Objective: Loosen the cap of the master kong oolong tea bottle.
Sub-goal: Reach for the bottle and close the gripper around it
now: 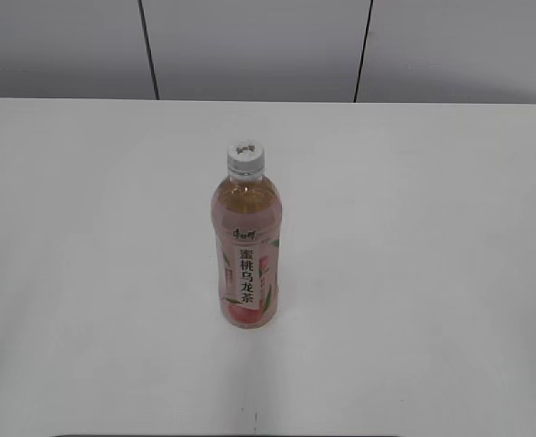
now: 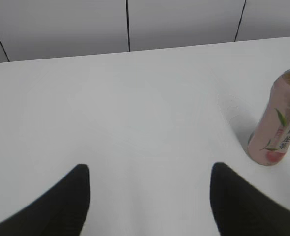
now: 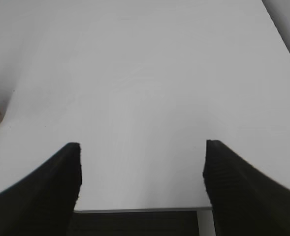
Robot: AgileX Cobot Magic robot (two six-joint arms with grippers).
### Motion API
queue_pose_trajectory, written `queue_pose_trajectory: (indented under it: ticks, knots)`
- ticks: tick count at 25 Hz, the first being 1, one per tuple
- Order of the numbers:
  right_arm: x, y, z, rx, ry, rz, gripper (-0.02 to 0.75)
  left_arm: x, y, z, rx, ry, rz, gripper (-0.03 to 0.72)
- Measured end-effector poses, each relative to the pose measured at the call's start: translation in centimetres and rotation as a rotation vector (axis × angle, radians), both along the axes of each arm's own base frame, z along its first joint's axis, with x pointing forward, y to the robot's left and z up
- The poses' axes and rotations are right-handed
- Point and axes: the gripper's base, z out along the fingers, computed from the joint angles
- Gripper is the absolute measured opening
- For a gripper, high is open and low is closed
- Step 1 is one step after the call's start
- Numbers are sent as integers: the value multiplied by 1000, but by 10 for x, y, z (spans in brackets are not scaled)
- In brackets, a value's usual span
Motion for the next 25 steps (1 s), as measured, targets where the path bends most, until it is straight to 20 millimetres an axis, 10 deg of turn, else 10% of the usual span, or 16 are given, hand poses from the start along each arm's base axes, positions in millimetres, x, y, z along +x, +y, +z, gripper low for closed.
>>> queue_pose_trajectory:
  ticks: [25]
  knots:
    - [0,0,0,0,-1,0,585,0,0,0,0,0,0,468]
